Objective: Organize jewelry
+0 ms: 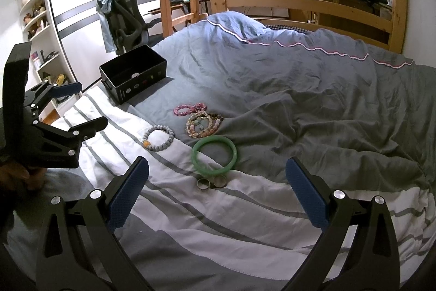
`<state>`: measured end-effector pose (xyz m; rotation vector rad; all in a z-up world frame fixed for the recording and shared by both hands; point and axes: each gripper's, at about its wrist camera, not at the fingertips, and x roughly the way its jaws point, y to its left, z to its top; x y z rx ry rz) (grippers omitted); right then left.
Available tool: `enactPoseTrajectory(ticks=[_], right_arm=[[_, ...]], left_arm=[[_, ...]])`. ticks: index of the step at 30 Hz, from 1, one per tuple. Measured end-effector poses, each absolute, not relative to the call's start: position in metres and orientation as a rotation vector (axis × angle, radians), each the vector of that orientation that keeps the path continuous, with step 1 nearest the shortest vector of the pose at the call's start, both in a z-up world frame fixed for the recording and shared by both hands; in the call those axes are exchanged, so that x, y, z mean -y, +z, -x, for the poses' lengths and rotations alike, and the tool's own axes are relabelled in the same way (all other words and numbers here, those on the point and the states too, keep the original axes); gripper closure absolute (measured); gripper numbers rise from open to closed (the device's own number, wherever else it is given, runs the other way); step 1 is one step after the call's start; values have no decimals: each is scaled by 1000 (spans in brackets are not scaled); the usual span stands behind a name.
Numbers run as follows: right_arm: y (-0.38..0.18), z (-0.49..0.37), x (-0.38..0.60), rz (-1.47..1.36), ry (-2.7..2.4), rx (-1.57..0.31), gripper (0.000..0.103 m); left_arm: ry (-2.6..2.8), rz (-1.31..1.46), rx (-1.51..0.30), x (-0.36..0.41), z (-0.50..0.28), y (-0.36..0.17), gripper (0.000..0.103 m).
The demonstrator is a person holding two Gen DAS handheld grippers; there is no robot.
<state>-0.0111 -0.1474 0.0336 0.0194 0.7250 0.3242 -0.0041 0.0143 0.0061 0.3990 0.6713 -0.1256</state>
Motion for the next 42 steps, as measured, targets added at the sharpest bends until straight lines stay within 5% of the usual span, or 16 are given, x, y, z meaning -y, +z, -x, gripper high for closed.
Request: enactPoseTrajectory(ticks=[42], right_arm=[[34, 11, 145, -17, 323, -731, 4]], left_arm=[[-125, -435, -685, -7, 5, -1, 5]])
